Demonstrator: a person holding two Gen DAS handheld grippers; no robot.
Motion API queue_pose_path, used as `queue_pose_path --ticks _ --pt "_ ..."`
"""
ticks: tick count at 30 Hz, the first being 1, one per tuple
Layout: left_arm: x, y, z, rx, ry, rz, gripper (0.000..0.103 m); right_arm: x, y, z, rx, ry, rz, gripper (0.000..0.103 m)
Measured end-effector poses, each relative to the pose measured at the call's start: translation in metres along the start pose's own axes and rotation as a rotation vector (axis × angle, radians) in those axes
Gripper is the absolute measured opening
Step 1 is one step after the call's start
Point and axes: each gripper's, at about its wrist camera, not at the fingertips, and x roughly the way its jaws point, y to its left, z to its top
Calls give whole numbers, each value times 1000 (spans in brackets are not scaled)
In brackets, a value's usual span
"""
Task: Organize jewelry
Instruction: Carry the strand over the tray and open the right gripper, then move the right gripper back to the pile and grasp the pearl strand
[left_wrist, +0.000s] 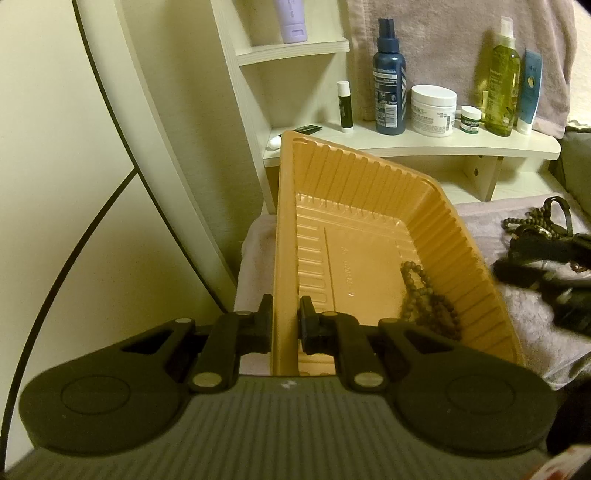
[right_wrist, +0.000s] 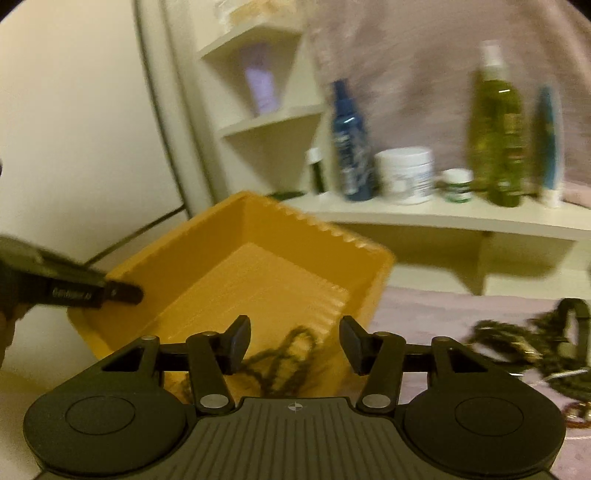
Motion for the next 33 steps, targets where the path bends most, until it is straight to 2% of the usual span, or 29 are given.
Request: queue_pose_path --ticks 4,10,14,17,20,26,31,33 --pt "-1 0 0 3 -1 -1 12 -25 -27 -6 29 -35 -134 54" --pt "-2 -2 0 7 -2 3 12 -56 -80 -27 66 -9 -366 54" --pt "-2 -2 0 6 -2 3 12 -73 -109 -39 98 6 -456 54" --pt "-2 -2 0 7 -2 5 12 -78 -118 -43 107 16 -464 53" --pt "-2 -2 0 7 -1 6 12 -77 -116 -43 88 29 -433 53" --pt "-2 -2 0 9 1 7 12 -59 -104 -47 59 74 -350 42" --pt "-2 -2 0 9 1 6 12 -38 -108 -41 155 72 -329 37" --pt "-2 -2 0 9 3 6 12 -27 -114 -38 190 85 -345 33"
